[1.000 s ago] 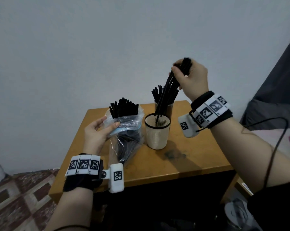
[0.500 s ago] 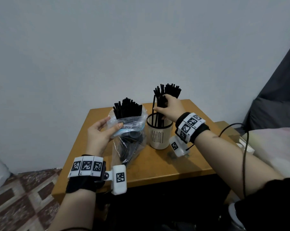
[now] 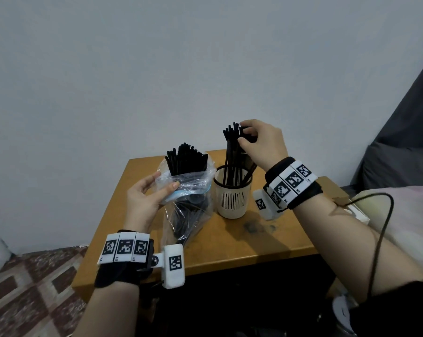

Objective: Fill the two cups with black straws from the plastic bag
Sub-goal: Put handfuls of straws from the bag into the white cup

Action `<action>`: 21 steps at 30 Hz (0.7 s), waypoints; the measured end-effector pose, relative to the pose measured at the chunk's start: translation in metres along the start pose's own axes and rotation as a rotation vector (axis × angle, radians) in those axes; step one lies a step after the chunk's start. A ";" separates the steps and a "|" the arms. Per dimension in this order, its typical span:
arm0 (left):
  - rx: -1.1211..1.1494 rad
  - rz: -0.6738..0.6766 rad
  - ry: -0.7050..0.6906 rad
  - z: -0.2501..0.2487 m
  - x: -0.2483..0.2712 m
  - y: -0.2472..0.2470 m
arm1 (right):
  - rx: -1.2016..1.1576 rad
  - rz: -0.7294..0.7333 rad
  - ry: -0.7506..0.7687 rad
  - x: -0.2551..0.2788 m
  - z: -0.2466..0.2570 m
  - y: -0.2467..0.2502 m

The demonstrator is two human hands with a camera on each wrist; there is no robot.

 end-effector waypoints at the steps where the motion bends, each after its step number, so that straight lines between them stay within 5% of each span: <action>1: 0.001 0.001 -0.001 0.000 0.001 0.000 | -0.015 -0.026 0.020 0.005 0.005 0.004; 7: 0.011 0.027 -0.001 0.002 0.011 -0.007 | -0.368 0.174 0.025 0.053 0.028 -0.026; 21: -0.048 0.066 0.023 0.006 0.025 -0.007 | -0.238 0.362 -0.010 0.074 0.044 -0.084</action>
Point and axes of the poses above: each hand's wrist, its own x-axis away from the middle knuckle, its own y-axis out of the back of the hand, z = x × y, the point moved 7 cm from there along -x, towards the middle knuckle, and after that the axes turned 14 degrees about x, right-handed, at the moved point
